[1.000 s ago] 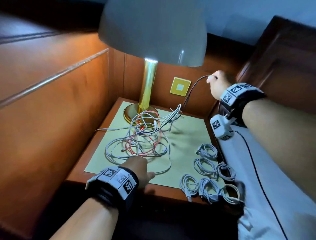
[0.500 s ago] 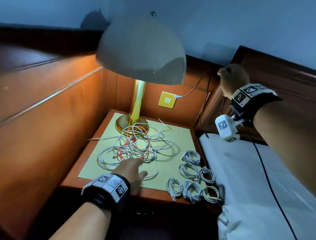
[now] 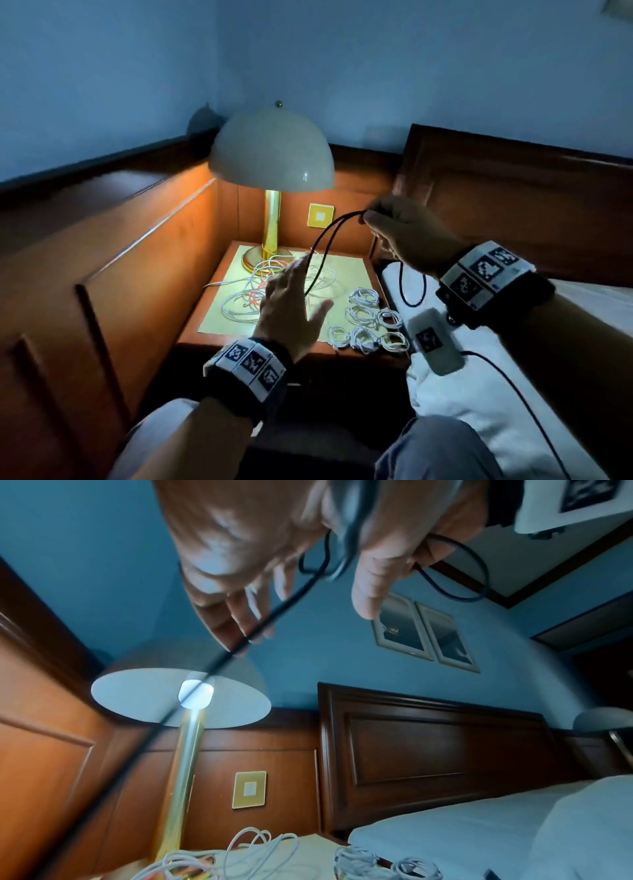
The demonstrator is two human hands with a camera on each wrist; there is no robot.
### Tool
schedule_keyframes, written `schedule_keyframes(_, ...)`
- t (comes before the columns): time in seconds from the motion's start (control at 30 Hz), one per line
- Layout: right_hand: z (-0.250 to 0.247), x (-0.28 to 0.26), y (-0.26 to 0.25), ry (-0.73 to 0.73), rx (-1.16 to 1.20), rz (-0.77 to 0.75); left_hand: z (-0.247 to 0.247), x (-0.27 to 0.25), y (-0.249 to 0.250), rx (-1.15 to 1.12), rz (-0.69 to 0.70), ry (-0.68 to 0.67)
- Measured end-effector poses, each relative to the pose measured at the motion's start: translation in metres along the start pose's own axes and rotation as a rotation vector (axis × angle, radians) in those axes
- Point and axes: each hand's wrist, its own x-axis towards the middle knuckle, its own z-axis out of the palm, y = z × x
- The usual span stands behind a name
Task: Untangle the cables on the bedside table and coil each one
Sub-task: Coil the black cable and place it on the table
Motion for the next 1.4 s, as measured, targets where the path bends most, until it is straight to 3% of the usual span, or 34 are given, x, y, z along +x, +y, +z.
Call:
schedule_keyframes(0.13, 0.012, -0.054, -0.021, 0.04, 0.163, 0.034, -0.034, -0.027, 0.023, -0.337, -0.153, -0.18)
schedule_keyframes(0.27, 0.031, -0.085, -0.016, 0.051, 0.204, 0.166, -0.059, -0.049, 0.03, -0.586, -0.327, -0.141)
schedule_keyframes(0.43, 0.092, -0.105, 0.023, -0.014, 0.204, 0.272, -0.063, -0.056, 0.017, -0.999, -0.543, -0.165)
schedule_keyframes(0.6, 0.16, -0.132, 0.068, -0.193, 0.175, 0.416, -0.031, -0.091, -0.024, -0.904, -0.631, -0.143)
schedule_keyframes(0.7, 0.193, -0.146, 0.08, -0.308, 0.178, 0.466, -0.017, -0.109, -0.042, -0.839, -0.703, -0.195)
schedule_keyframes(0.87, 0.215, -0.155, 0.068, -0.483, 0.627, 0.471, -0.011, -0.091, -0.049, -0.954, -0.774, -0.242)
schedule_keyframes(0.9, 0.217, -0.156, 0.072, -0.505, 0.618, 0.442, -0.01, -0.086, -0.048, -0.956, -0.787, -0.236)
schedule_keyframes(1.0, 0.218, -0.161, 0.09, -0.521, 0.418, 0.332, -0.002, -0.079, -0.045, -1.036, -0.83, -0.179)
schedule_keyframes(1.13, 0.214, -0.167, 0.093, -0.465, 0.512, 0.351, 0.004, -0.081, -0.046, -1.074, -0.841, -0.156)
schedule_keyframes(1.23, 0.206, -0.165, 0.092, -0.467, 0.705, 0.403, 0.005, -0.084, -0.052, -0.916, -0.903, -0.155)
schedule_keyframes(1.3, 0.196, -0.16, 0.089, -0.454, 0.887, 0.481, 0.006, -0.087, -0.062, -0.631, -0.91, -0.175)
schedule_keyframes(1.4, 0.181, -0.156, 0.083, -0.447, 1.1, 0.513, 0.001, -0.09, -0.065, -0.212, -0.664, -0.248)
